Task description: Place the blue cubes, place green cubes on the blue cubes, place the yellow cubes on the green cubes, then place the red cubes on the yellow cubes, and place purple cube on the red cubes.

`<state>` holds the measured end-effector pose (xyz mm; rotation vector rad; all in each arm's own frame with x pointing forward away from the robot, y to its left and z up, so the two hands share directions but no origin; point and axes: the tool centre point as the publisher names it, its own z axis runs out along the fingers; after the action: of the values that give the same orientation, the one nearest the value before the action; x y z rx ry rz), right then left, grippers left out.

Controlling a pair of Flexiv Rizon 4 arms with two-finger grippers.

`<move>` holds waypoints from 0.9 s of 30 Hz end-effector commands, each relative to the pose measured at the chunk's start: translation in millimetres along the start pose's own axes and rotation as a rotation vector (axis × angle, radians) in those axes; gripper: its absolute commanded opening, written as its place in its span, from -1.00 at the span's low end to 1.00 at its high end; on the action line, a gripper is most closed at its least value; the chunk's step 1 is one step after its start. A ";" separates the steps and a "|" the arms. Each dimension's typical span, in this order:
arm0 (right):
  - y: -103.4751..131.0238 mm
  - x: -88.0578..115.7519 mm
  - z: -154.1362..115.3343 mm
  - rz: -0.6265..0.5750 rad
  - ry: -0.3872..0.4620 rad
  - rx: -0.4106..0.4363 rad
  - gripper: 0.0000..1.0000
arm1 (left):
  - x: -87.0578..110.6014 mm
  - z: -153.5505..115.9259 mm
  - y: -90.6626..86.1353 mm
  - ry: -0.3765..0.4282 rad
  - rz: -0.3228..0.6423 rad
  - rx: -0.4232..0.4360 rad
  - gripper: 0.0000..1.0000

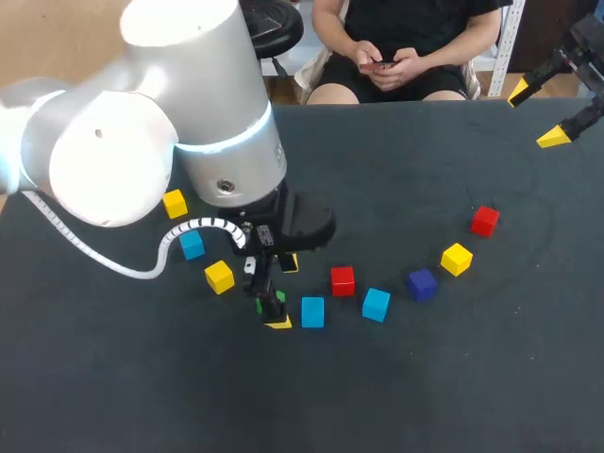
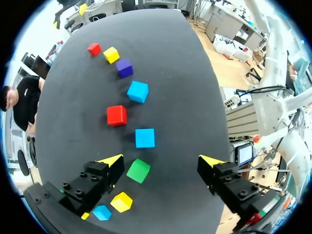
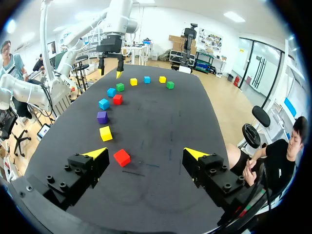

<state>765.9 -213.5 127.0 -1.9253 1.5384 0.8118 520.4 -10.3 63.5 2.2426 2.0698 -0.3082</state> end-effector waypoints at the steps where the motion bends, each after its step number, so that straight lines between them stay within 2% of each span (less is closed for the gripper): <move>1: -0.3 0.4 -0.1 -0.001 -0.001 0.000 1.00 | -4.5 8.0 9.7 0.015 0.012 0.018 1.00; 11: -0.3 0.4 -0.1 -0.001 -0.001 0.000 1.00 | -10.5 20.8 15.9 0.027 0.037 0.047 1.00; 18: -0.3 0.4 -0.1 -0.001 -0.001 0.000 1.00 | -16.9 33.0 23.0 0.065 0.048 0.060 1.00; 27: -0.3 0.4 -0.1 -0.001 -0.001 0.000 1.00 | -15.6 44.0 29.2 0.066 0.039 0.074 1.00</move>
<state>765.9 -213.5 127.0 -1.9252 1.5385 0.8118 539.5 -33.3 25.1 2.3564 2.0719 -0.3094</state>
